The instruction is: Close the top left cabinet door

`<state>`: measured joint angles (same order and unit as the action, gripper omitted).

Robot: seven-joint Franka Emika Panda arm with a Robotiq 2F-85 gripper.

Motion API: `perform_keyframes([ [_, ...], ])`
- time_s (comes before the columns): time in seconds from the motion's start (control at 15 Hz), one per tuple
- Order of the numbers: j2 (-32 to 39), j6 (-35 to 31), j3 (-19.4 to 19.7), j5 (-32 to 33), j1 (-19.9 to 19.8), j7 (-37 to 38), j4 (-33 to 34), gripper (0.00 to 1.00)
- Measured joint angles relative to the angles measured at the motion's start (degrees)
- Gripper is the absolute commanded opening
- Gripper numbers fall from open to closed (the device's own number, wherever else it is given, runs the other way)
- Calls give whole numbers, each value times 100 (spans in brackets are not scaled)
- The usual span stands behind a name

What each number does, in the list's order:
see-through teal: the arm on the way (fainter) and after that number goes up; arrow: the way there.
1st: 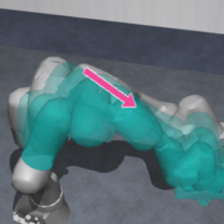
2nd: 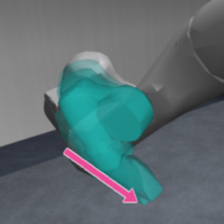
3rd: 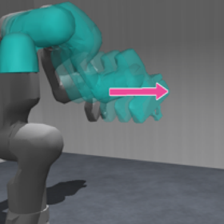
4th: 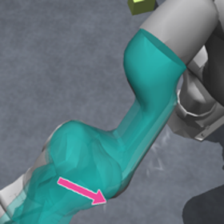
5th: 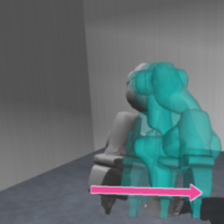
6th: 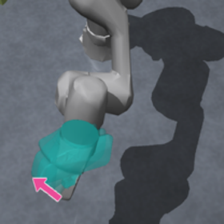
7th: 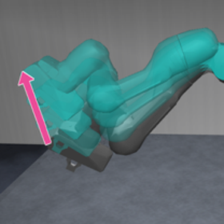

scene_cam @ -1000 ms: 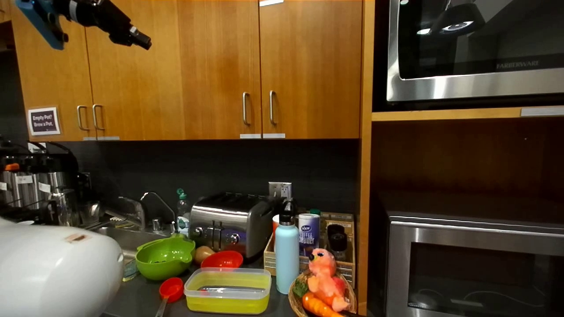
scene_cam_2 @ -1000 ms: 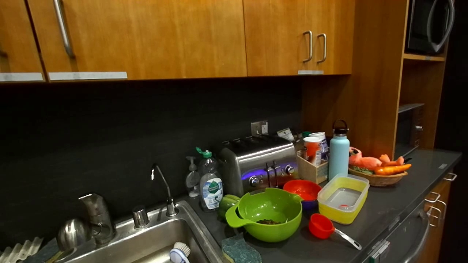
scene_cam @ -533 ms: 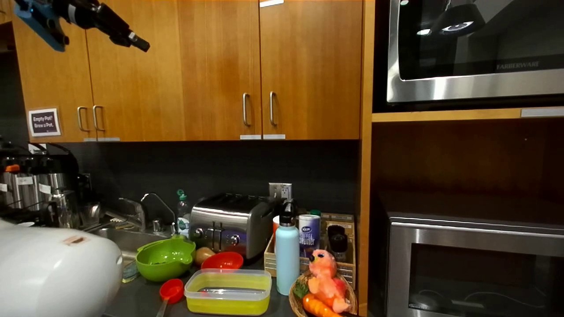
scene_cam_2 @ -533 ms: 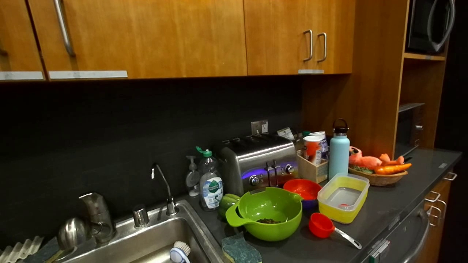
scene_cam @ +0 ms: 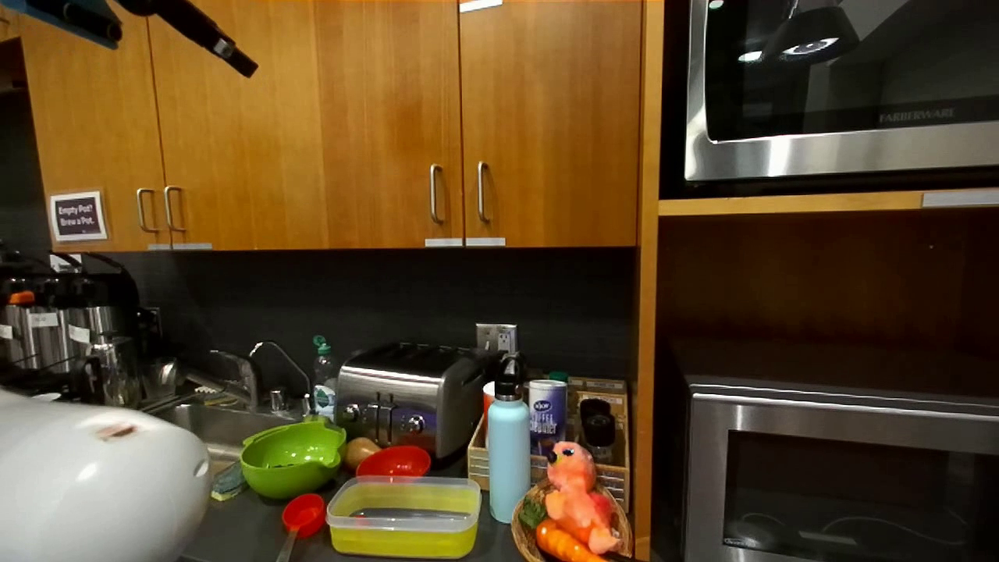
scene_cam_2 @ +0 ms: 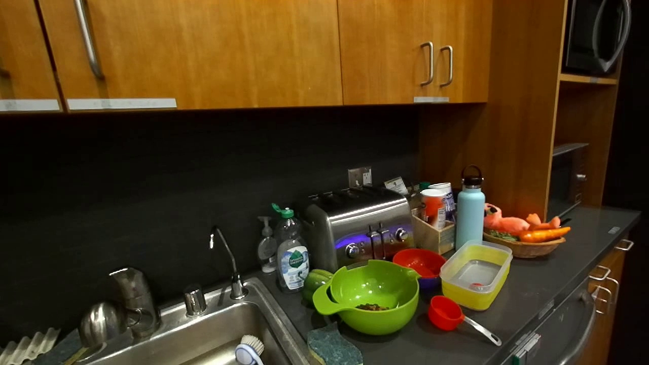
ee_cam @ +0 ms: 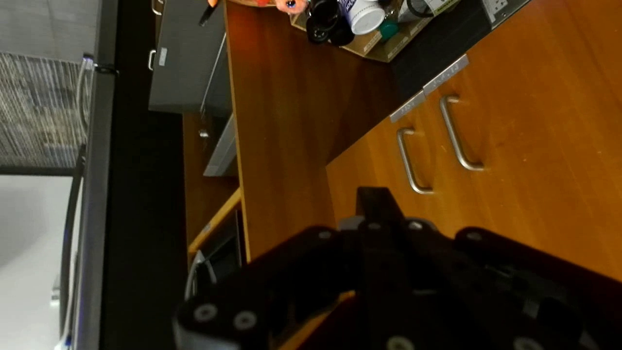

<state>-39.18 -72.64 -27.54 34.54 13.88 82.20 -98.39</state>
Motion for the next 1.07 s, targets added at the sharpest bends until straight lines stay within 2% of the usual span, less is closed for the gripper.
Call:
perform_keyframes([
  [0.27,-529,73,319,-830,-259,603,-183,0],
  [0.53,-1229,58,695,-1592,-517,1302,-950,0],
  [0.8,-1824,198,822,-1647,-979,1715,-1927,0],
  [1.07,-2063,453,800,-1643,-1452,1961,-2655,0],
])
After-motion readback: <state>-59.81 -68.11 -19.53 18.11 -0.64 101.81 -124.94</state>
